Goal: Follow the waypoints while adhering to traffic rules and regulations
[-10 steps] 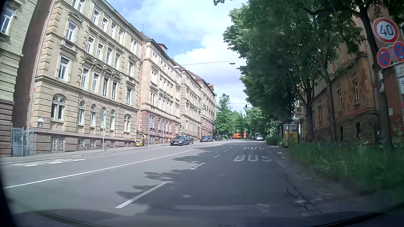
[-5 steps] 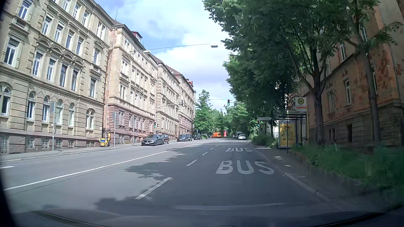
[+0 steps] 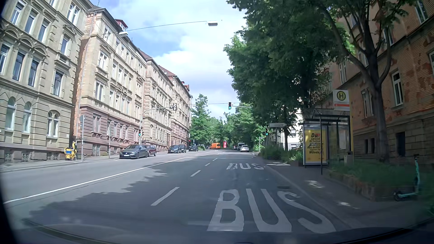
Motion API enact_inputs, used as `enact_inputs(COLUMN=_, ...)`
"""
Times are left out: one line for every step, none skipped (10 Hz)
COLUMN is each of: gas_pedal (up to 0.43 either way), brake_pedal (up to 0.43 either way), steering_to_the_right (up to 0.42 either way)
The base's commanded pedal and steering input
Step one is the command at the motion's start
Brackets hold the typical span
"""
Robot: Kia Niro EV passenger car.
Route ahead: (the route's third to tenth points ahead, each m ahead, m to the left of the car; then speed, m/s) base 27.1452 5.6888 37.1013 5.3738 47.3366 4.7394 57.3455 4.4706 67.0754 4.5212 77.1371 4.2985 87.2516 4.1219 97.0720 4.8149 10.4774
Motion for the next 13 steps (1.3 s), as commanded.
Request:
enact_inputs(gas_pedal=0.157, brake_pedal=0.0, steering_to_the_right=0.018)
enact_inputs(gas_pedal=0.157, brake_pedal=0.0, steering_to_the_right=0.016)
enact_inputs(gas_pedal=0.157, brake_pedal=0.0, steering_to_the_right=0.013)
enact_inputs(gas_pedal=0.157, brake_pedal=0.0, steering_to_the_right=0.008)
enact_inputs(gas_pedal=0.157, brake_pedal=0.0, steering_to_the_right=0.005)
enact_inputs(gas_pedal=0.169, brake_pedal=0.0, steering_to_the_right=0.003)
enact_inputs(gas_pedal=0.169, brake_pedal=0.0, steering_to_the_right=0.003)
enact_inputs(gas_pedal=0.169, brake_pedal=0.0, steering_to_the_right=0.003)
enact_inputs(gas_pedal=0.169, brake_pedal=0.0, steering_to_the_right=0.004)
enact_inputs(gas_pedal=0.169, brake_pedal=0.0, steering_to_the_right=0.0)
enact_inputs(gas_pedal=0.169, brake_pedal=0.0, steering_to_the_right=-0.003)
enact_inputs(gas_pedal=0.169, brake_pedal=0.0, steering_to_the_right=-0.005)
enact_inputs(gas_pedal=0.169, brake_pedal=0.0, steering_to_the_right=-0.005)
